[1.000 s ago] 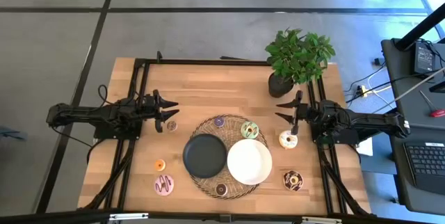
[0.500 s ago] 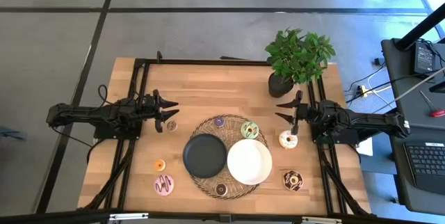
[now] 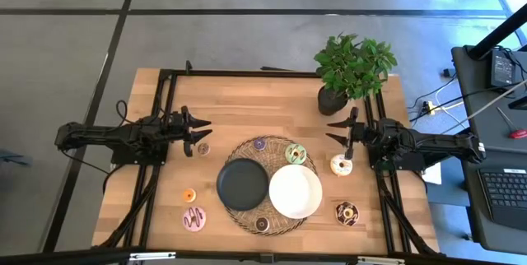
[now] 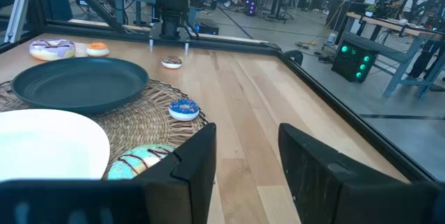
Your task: Pick & Place donuts
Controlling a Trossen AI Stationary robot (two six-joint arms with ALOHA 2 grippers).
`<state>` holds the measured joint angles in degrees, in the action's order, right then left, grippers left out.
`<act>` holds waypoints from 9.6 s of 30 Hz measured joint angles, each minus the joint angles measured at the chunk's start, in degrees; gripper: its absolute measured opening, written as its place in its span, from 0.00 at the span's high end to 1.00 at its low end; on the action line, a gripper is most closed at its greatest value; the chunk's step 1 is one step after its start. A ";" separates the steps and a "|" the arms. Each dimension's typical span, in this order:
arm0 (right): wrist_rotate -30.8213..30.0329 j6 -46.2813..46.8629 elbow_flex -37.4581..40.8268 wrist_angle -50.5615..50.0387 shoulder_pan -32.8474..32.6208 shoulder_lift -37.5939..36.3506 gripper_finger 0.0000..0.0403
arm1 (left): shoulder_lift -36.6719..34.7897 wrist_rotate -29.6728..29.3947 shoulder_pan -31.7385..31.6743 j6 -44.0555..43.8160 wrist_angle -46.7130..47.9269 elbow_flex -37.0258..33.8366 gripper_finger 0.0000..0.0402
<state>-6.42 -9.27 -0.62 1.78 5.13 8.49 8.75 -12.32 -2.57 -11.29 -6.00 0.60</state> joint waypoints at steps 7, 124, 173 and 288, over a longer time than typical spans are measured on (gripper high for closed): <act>-0.01 -0.01 0.00 0.00 0.00 0.00 0.61 | 0.02 0.00 0.00 0.02 -0.01 -0.02 0.63; -3.14 10.31 0.00 0.46 0.00 0.09 0.61 | 49.33 8.02 -0.44 -40.06 38.50 20.15 0.78; -3.12 10.61 0.02 0.45 0.02 0.13 0.61 | 86.90 20.84 11.89 -25.43 28.92 53.46 0.96; -4.52 10.31 0.02 0.59 0.02 1.68 0.61 | 91.88 4.28 -0.63 -13.02 15.53 53.40 0.85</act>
<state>-10.94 1.04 -0.60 2.37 5.15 10.17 100.63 -8.04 -3.20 -24.31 9.53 54.00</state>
